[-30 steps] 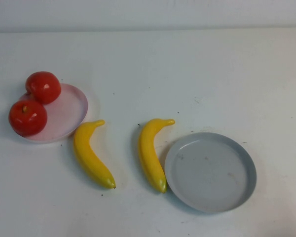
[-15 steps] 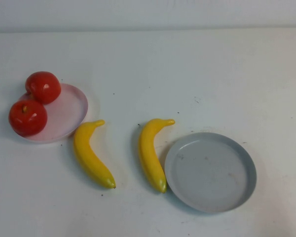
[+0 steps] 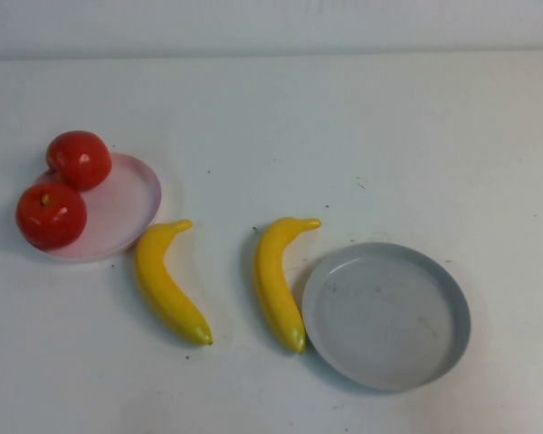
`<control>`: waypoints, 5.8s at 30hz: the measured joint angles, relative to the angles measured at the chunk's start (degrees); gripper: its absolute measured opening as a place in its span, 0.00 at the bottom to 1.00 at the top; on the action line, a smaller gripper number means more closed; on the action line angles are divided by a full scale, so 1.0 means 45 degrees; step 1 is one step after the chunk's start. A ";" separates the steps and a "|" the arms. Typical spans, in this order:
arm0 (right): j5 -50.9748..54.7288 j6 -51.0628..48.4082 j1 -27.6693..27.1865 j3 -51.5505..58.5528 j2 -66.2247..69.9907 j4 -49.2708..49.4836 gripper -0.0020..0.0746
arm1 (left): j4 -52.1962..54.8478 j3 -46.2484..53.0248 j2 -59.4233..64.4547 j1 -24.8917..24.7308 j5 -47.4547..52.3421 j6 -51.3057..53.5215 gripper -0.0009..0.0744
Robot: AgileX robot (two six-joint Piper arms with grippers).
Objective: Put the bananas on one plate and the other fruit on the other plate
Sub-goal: Put another type of fruit in the right plate
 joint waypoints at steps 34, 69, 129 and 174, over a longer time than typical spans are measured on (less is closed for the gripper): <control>0.4001 0.2223 0.8324 -1.3175 1.8642 -0.7377 0.02 | 0.0000 0.0000 0.0000 0.0000 0.0000 0.0000 0.01; 0.7293 0.5157 0.9769 -2.2627 2.6896 -0.9433 0.43 | 0.0000 0.0000 0.0000 0.0000 0.0000 0.0000 0.01; 0.5326 0.1897 1.1224 -2.1654 2.4779 -0.9138 0.60 | 0.0000 0.0000 0.0000 0.0000 0.0000 0.0000 0.01; 0.7022 0.8413 0.9398 -1.7426 2.2351 -1.0650 0.43 | 0.0000 0.0000 0.0000 0.0000 0.0000 0.0000 0.01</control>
